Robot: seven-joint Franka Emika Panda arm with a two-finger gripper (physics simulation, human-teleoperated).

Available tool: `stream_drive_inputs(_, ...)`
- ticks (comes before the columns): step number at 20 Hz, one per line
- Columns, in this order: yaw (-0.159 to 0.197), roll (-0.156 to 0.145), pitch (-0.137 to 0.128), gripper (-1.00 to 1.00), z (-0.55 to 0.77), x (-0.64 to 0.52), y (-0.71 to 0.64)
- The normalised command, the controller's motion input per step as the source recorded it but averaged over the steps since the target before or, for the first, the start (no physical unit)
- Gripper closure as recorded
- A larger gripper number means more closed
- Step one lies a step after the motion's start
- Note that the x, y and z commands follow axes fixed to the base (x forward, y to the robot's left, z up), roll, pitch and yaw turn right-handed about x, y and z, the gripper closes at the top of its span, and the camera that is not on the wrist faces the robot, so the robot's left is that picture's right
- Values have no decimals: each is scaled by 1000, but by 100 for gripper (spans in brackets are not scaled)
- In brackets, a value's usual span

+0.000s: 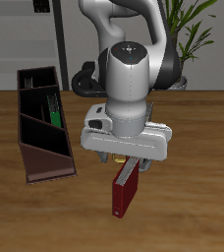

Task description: Place the green book into the right desk caddy's front compartment and place the left yellow book into the right desk caddy's right compartment and place the red book into the right desk caddy's right compartment

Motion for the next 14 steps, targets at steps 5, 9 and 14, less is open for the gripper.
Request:
stream_drive_inputs(5, -43, -26, 33, -100, -389, 40, -30)
stream_drive_inputs(9, -72, -7, 16, -100, -317, 3, -71)
stream_drive_inputs(14, -11, 3, 15, 100, -203, -39, -30)
